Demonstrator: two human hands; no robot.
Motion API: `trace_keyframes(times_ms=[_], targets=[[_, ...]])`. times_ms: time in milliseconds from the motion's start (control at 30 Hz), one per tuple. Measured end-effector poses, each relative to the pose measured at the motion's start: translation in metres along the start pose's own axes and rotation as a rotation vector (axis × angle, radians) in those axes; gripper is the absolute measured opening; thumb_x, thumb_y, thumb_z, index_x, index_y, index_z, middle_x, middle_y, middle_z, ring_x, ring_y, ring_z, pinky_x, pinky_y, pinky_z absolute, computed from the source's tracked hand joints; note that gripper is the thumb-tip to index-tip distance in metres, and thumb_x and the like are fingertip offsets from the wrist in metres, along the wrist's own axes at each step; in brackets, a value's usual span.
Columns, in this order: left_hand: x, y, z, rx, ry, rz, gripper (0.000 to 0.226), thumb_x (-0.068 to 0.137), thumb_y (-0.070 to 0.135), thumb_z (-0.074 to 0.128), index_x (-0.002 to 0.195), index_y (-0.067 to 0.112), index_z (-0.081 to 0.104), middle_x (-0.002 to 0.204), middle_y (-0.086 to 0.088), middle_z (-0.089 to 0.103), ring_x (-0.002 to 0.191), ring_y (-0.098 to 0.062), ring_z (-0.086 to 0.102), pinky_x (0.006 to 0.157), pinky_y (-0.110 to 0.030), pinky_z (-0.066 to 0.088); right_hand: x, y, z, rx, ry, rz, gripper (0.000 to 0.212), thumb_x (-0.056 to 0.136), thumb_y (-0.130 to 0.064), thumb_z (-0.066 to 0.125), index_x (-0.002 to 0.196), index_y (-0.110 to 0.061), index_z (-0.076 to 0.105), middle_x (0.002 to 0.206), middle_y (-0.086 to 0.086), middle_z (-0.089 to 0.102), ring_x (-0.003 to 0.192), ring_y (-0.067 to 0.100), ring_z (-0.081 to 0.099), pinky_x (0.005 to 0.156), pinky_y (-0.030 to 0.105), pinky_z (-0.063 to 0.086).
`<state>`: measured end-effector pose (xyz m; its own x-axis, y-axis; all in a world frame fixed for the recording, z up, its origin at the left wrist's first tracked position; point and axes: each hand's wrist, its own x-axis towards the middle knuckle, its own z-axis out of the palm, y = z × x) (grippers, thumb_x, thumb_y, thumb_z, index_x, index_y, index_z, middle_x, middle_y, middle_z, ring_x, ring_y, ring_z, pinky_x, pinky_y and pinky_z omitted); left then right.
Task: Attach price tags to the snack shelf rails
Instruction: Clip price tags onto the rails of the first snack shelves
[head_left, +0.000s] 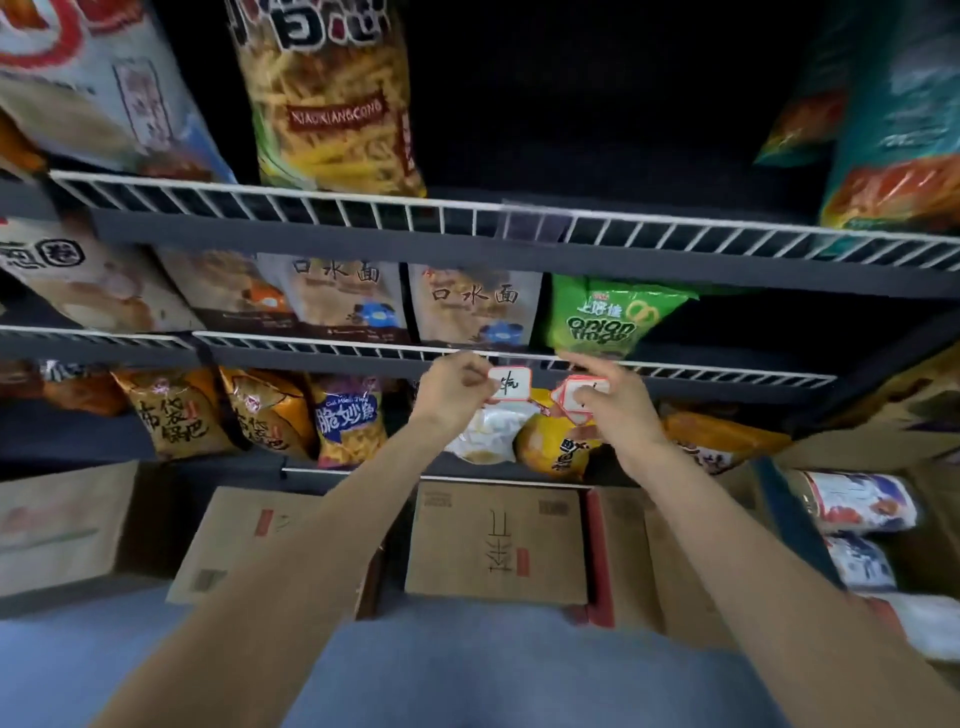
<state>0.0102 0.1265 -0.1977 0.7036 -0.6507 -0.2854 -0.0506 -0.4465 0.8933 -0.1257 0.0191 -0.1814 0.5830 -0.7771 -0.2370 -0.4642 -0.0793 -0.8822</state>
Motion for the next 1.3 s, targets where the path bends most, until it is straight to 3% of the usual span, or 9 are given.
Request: trace_keyframes(times_ms=[133,367,533,700,800,900,1000,1200,1300], targets=[[0.029,-0.030,0.022,-0.004,-0.062,0.187,0.017,0.082,0.003,0.066,0.077,0.016,0.056,0.076,-0.009,0.064,0.068,-0.012,0.059,0.073,-0.028,0.051,0.035,0.039,0.017,-0.222,-0.036,-0.198,0.034,0.091,-0.002,0.044,0.088,-0.023,0.071,0.071,0.005,0.064,0.068,0.038,0.057,0.071,0.057,0.053],[0.054,-0.068,0.048,0.091,0.053,0.468,0.009,0.083,0.011,0.067,0.081,0.017,0.061,0.073,0.000,0.066,0.076,-0.016,0.065,0.073,-0.022,0.052,0.056,0.072,0.026,-0.404,0.038,-0.478,0.022,0.090,-0.027,0.059,0.077,-0.014,0.071,0.059,-0.001,0.065,0.040,0.004,0.053,0.043,0.017,0.043],[0.056,-0.088,0.059,0.058,0.390,0.412,0.024,0.093,0.009,0.048,0.112,0.004,0.061,0.107,-0.012,0.067,0.102,-0.021,0.063,0.089,-0.022,0.044,0.062,0.084,0.024,-0.382,0.298,-0.631,0.018,0.089,-0.023,0.062,0.084,-0.010,0.073,0.080,0.006,0.069,0.050,0.009,0.054,0.062,0.042,0.051],[0.052,-0.087,0.074,0.042,0.272,0.371,0.048,0.092,0.001,0.045,0.139,0.002,0.039,0.141,-0.012,0.045,0.129,-0.022,0.045,0.104,-0.022,0.033,0.069,0.087,0.025,-0.321,0.385,-0.701,0.016,0.088,-0.023,0.063,0.092,-0.012,0.074,0.091,0.006,0.066,0.075,0.024,0.063,0.061,0.049,0.053],[0.052,-0.085,0.077,0.045,0.286,0.349,0.050,0.092,0.001,0.043,0.141,0.004,0.035,0.145,-0.009,0.041,0.123,-0.019,0.049,0.084,-0.009,0.033,0.072,0.087,0.024,-0.328,0.395,-0.714,0.015,0.088,-0.022,0.063,0.094,-0.012,0.074,0.091,0.007,0.065,0.070,0.024,0.060,0.060,0.048,0.053],[0.050,-0.083,0.079,0.029,0.348,0.335,0.037,0.092,0.000,0.042,0.126,0.005,0.054,0.125,-0.009,0.059,0.111,-0.022,0.056,0.080,-0.012,0.034,0.073,0.086,0.023,-0.321,0.389,-0.728,0.015,0.088,-0.021,0.064,0.093,-0.011,0.074,0.090,0.007,0.065,0.070,0.024,0.060,0.060,0.047,0.054],[0.052,-0.080,0.084,0.042,0.401,0.358,0.033,0.088,-0.002,0.043,0.071,0.025,0.052,0.082,-0.005,0.056,0.088,-0.022,0.052,0.078,-0.021,0.035,0.075,0.086,0.023,-0.317,0.383,-0.742,0.014,0.087,-0.020,0.065,0.092,-0.010,0.074,0.090,0.007,0.066,0.072,0.024,0.061,0.059,0.046,0.054],[0.058,-0.080,0.088,0.004,0.352,0.315,0.037,0.090,0.004,0.049,0.126,0.002,0.054,0.123,-0.012,0.061,0.116,-0.021,0.055,0.099,-0.026,0.040,0.086,0.087,0.025,-0.316,0.380,-0.766,0.014,0.085,-0.020,0.067,0.093,-0.011,0.074,0.092,0.004,0.066,0.076,0.021,0.062,0.058,0.044,0.055],[0.056,-0.087,0.086,0.020,0.337,0.347,0.044,0.091,0.003,0.047,0.135,0.004,0.047,0.132,-0.010,0.056,0.123,-0.017,0.052,0.098,-0.017,0.037,0.090,0.088,0.026,-0.304,0.396,-0.813,0.014,0.084,-0.019,0.068,0.092,-0.010,0.074,0.093,0.005,0.065,0.076,0.021,0.062,0.057,0.043,0.054]])
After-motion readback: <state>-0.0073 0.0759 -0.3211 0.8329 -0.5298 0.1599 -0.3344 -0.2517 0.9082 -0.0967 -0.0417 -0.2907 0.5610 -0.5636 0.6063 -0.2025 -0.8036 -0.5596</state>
